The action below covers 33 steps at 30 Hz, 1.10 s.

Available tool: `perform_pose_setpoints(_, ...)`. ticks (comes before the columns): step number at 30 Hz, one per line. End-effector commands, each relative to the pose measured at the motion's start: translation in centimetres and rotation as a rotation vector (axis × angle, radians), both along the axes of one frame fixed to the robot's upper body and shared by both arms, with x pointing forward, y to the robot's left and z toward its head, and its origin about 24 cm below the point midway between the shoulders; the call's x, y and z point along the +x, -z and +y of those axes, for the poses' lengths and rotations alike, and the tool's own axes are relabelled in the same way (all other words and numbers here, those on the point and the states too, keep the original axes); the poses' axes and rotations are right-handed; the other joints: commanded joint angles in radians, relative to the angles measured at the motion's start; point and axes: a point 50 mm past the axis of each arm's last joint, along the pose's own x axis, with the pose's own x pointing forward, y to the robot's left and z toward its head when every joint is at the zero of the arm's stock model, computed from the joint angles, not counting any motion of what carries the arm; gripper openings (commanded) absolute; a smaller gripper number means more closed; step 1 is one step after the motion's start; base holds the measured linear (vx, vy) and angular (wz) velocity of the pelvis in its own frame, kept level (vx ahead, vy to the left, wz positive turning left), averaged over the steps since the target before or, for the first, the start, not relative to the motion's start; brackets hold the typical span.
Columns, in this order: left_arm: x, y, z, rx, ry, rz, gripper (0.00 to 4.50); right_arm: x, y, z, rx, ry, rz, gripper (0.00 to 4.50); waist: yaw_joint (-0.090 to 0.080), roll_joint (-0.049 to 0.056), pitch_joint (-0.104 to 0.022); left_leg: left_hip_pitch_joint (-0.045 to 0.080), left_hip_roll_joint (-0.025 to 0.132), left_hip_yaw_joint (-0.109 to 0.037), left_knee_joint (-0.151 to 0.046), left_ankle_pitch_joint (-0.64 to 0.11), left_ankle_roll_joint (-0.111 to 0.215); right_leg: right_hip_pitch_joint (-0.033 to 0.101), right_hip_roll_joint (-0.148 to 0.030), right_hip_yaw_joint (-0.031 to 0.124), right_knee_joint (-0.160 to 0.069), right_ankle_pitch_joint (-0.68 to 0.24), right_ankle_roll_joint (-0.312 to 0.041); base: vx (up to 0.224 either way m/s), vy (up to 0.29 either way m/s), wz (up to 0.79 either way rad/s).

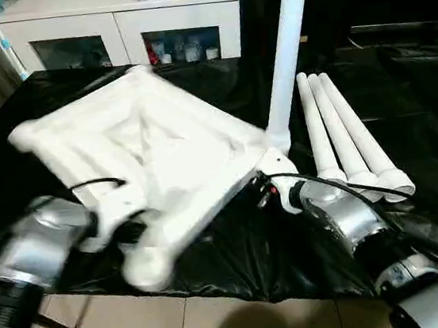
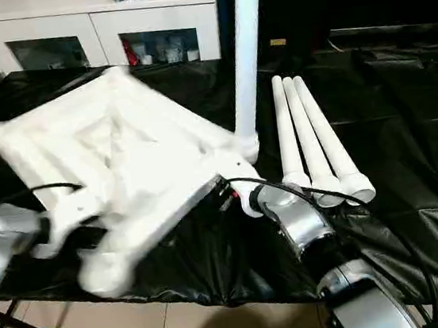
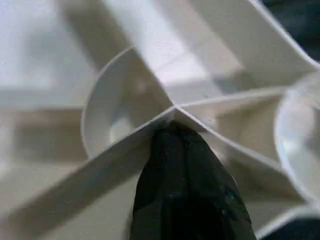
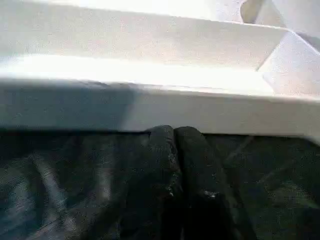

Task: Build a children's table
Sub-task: Rotate table base

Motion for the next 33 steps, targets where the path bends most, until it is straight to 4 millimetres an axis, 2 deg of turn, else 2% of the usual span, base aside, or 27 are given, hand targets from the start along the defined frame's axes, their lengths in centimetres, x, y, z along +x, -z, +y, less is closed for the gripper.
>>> perform_pose_setpoints(1, -0.4, 0.4, -1.2, -0.023, 0.054, 0.035, 0.00, 0.5, -0.8, 0.7, 0.014, -0.017, -0.039, 0.05, 0.001, 0.002, -0.069, 0.007, 0.004, 0.004, -0.075, -0.187, -0.004, 0.057, -0.032, 0.027, -0.056, -0.083, -0.258, 0.000, 0.000, 0.00)
perform_pose_setpoints(2, -0.5, 0.4, -2.5, -0.049, 0.084, 0.036, 0.00, 0.6, -0.8, 0.5, 0.017, -0.016, -0.044, 0.05, -0.003, 0.004, -0.069, 0.005, 0.003, 0.004, -0.074, -0.181, 0.000, 0.058, -0.031, 0.027, -0.055, -0.075, -0.260, 0.000, 0.000, 0.00)
perform_pose_setpoints(5, -0.5, 0.4, -3.2, -0.063, 0.102, 0.034, 0.00, 0.6, -0.7, 0.5, 0.018, -0.017, -0.047, 0.05, -0.004, 0.003, -0.069, 0.006, 0.003, 0.005, -0.072, -0.182, 0.009, 0.059, -0.030, 0.027, -0.058, -0.074, -0.263, 0.000, 0.000, 0.00)
perform_pose_setpoints(6, -0.4, 0.4, -3.8, -0.073, 0.109, 0.024, 0.00, 0.6, -0.7, 0.4, 0.018, -0.015, -0.049, 0.05, -0.004, 0.006, -0.069, 0.007, 0.004, 0.005, -0.072, -0.183, 0.009, 0.059, -0.030, 0.027, -0.057, -0.073, -0.263, 0.000, 0.000, 0.00)
perform_pose_setpoints(9, 0.3, 0.5, -5.0, -0.087, 0.114, -0.026, 0.00, 0.7, -0.6, 0.2, 0.020, -0.008, -0.053, 0.05, -0.004, 0.003, -0.069, 0.008, 0.003, 0.006, -0.071, -0.190, 0.013, 0.059, -0.028, 0.027, -0.060, -0.079, -0.265, 0.000, 0.000, 0.00)
perform_pose_setpoints(10, 0.7, 0.5, -5.5, -0.098, 0.100, -0.051, 0.00, 0.7, -0.7, 0.2, 0.022, -0.004, -0.057, 0.05, -0.004, 0.006, -0.069, 0.008, 0.003, 0.006, -0.071, -0.196, 0.012, 0.058, -0.028, 0.027, -0.061, -0.084, -0.264, 0.000, 0.000, 0.00)
perform_pose_setpoints(13, 1.3, 0.4, -6.3, -0.121, 0.077, -0.090, 0.00, 0.8, -0.7, 0.1, 0.023, 0.001, -0.063, 0.05, -0.004, 0.002, -0.069, 0.007, 0.002, 0.005, -0.071, -0.206, 0.010, 0.061, -0.029, 0.026, -0.062, -0.096, -0.261, 0.000, 0.000, 0.00)
perform_pose_setpoints(14, 1.5, 0.4, -6.6, -0.130, 0.067, -0.106, 0.00, 0.8, -0.7, 0.1, 0.023, 0.004, -0.066, 0.05, -0.005, 0.005, -0.069, 0.007, 0.002, 0.005, -0.072, -0.208, 0.011, 0.060, -0.028, 0.026, -0.063, -0.101, -0.260, 0.000, 0.000, 0.00)
perform_pose_setpoints(15, 1.8, 0.4, -7.0, -0.142, 0.052, -0.126, 0.00, 0.9, -0.7, 0.0, 0.022, 0.009, -0.071, 0.05, -0.004, 0.002, -0.069, 0.010, 0.002, 0.007, -0.070, -0.216, 0.011, 0.058, -0.027, 0.026, -0.066, -0.109, -0.257, 0.000, 0.000, 0.00)
perform_pose_setpoints(16, 1.9, 0.4, -7.1, -0.146, 0.046, -0.132, 0.00, 0.9, -0.8, -0.1, 0.022, 0.011, -0.073, 0.05, -0.004, 0.001, -0.069, 0.007, 0.002, 0.006, -0.070, -0.210, 0.013, 0.061, -0.028, 0.026, -0.065, -0.108, -0.256, 0.000, 0.000, 0.00)
perform_pose_setpoints(20, 2.7, 0.4, -7.8, -0.163, -0.001, -0.178, 0.00, 1.1, -1.3, -0.8, 0.019, 0.031, -0.103, 0.05, 0.000, 0.002, -0.069, 0.007, 0.002, 0.005, -0.070, -0.208, 0.017, 0.060, -0.029, 0.025, -0.067, -0.119, -0.252, 0.000, 0.000, 0.00)
perform_pose_setpoints(25, 3.3, -0.1, -8.7, -0.218, -0.026, -0.217, 0.00, 1.6, -3.6, -2.8, 0.028, 0.091, -0.183, 0.05, 0.004, -0.004, -0.072, 0.005, 0.001, 0.005, -0.066, -0.165, 0.034, 0.065, -0.026, 0.025, -0.064, -0.069, -0.244, 0.000, 0.000, 0.00)
perform_pose_setpoints(29, 3.6, -0.1, -9.1, -0.225, -0.035, -0.249, 0.00, 2.0, -4.7, -4.4, -0.024, 0.191, -0.228, 0.05, 0.006, -0.002, -0.072, 0.005, -0.001, 0.006, -0.065, -0.154, 0.037, 0.063, -0.024, 0.025, -0.064, -0.064, -0.246, 0.000, 0.000, 0.00)
perform_pose_setpoints(30, 3.5, -0.5, -9.2, -0.241, -0.022, -0.265, 0.00, 2.2, -5.3, -5.4, -0.038, 0.292, -0.209, 0.05, 0.006, -0.003, -0.071, 0.005, -0.002, 0.006, -0.065, -0.150, 0.034, 0.064, -0.024, 0.025, -0.065, -0.067, -0.244, 0.000, 0.000, 0.00)
perform_pose_setpoints(32, 3.5, -0.6, -9.3, -0.252, -0.021, -0.268, 0.00, 2.2, -5.4, -5.6, -0.035, 0.307, -0.200, 0.05, 0.006, -0.004, -0.072, 0.005, -0.002, 0.005, -0.066, -0.156, 0.030, 0.064, -0.025, 0.025, -0.066, -0.084, -0.238, 0.000, 0.000, 0.00)
perform_pose_setpoints(33, 3.6, -1.4, -9.5, -0.303, -0.023, -0.286, 0.00, 2.2, -5.8, -6.2, 0.018, 0.358, -0.154, 0.05, 0.005, -0.002, -0.071, 0.005, -0.002, 0.005, -0.067, -0.163, 0.026, 0.065, -0.024, 0.025, -0.066, -0.092, -0.236, 0.000, 0.000, 0.00)
